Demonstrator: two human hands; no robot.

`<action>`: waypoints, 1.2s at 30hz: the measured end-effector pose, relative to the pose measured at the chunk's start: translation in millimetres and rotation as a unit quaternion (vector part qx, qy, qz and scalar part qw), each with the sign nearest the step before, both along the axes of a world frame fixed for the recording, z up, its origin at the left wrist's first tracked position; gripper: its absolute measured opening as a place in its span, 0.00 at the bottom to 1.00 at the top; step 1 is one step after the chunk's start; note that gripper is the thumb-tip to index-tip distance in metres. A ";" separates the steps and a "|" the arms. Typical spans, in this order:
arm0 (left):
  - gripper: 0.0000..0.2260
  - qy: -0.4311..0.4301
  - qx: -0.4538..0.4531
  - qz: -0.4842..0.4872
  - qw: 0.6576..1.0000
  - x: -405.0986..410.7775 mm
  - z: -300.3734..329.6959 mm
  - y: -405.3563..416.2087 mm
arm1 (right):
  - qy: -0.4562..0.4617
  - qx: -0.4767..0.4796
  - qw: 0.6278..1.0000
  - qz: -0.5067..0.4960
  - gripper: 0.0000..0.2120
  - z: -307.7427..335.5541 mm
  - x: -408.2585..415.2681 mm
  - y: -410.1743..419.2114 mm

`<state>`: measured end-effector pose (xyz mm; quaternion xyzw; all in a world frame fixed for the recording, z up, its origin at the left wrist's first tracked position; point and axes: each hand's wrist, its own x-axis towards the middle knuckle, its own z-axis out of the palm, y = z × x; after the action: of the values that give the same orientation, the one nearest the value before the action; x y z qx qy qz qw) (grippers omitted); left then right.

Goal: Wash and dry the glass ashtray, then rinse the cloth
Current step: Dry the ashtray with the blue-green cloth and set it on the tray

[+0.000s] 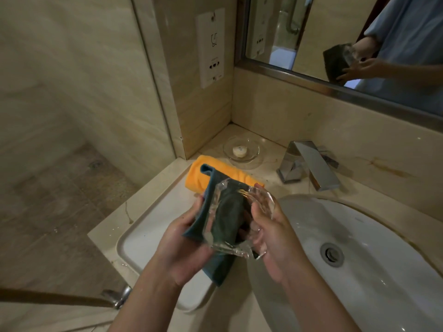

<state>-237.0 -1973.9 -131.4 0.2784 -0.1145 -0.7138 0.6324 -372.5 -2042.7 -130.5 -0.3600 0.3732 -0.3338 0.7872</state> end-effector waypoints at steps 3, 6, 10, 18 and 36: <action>0.17 -0.160 -0.023 0.039 0.986 -1.5 6.9 -1.0 | 0.008 0.010 1.000 0.006 0.15 1.2 -3.2 -0.2; 0.18 -0.335 -0.022 0.043 0.941 0.9 15.8 -1.5 | 0.066 -0.039 0.996 0.050 0.12 7.0 -8.6 1.9; 0.16 -0.587 -0.072 0.017 0.806 2.7 26.2 -5.6 | 0.127 -0.107 0.982 0.094 0.10 20.4 -10.0 5.8; 0.17 -0.763 -0.259 -0.060 0.590 -10.7 50.8 -10.4 | 0.240 -0.235 0.919 0.208 0.12 31.0 -2.2 14.4; 0.14 -0.673 -0.090 -0.270 0.683 30.2 73.4 -4.6 | 0.245 -0.275 0.905 0.214 0.10 55.8 -13.1 17.1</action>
<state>-206.8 -1978.4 -57.9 0.5824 -0.6431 -0.4609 0.1867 -385.5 -2025.6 -74.7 -0.7038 0.3619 -0.1478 0.5931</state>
